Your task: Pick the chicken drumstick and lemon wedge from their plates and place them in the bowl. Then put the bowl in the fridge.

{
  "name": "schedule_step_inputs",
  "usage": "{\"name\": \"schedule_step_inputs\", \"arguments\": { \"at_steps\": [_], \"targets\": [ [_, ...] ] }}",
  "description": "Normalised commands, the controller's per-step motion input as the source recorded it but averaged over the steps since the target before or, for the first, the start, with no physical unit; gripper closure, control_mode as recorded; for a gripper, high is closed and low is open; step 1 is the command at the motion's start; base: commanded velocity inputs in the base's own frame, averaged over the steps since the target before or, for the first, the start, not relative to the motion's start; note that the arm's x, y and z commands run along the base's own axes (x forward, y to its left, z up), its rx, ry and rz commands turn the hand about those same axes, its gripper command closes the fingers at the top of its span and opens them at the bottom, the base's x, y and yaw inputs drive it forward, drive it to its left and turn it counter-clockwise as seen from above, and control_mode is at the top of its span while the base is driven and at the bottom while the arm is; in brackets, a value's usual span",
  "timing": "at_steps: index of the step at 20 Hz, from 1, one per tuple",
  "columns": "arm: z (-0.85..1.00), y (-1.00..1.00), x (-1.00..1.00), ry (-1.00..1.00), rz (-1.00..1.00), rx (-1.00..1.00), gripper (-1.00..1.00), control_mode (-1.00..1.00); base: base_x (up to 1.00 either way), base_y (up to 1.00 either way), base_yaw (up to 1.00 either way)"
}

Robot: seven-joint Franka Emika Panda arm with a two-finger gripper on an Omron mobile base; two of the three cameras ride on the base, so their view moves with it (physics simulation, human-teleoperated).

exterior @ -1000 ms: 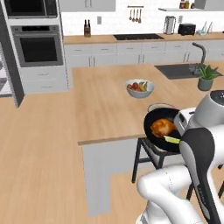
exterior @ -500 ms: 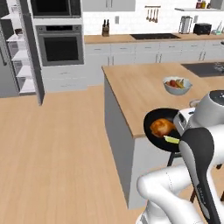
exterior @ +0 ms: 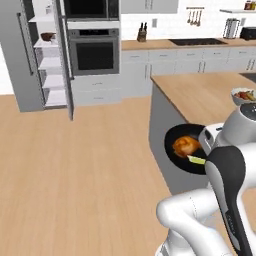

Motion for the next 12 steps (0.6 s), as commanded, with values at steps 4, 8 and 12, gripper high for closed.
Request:
{"name": "schedule_step_inputs", "arguments": {
  "at_steps": [4,8,12],
  "targets": [
    [0.0,0.0,0.0,0.0,0.0,0.0,1.0,1.0,1.0,1.0,-0.02],
    [0.0,0.0,0.0,0.0,0.0,0.0,1.0,1.0,1.0,1.0,-0.03],
    [0.0,0.0,0.0,0.0,0.0,0.0,1.0,1.0,1.0,1.0,0.0]
  ]
}}
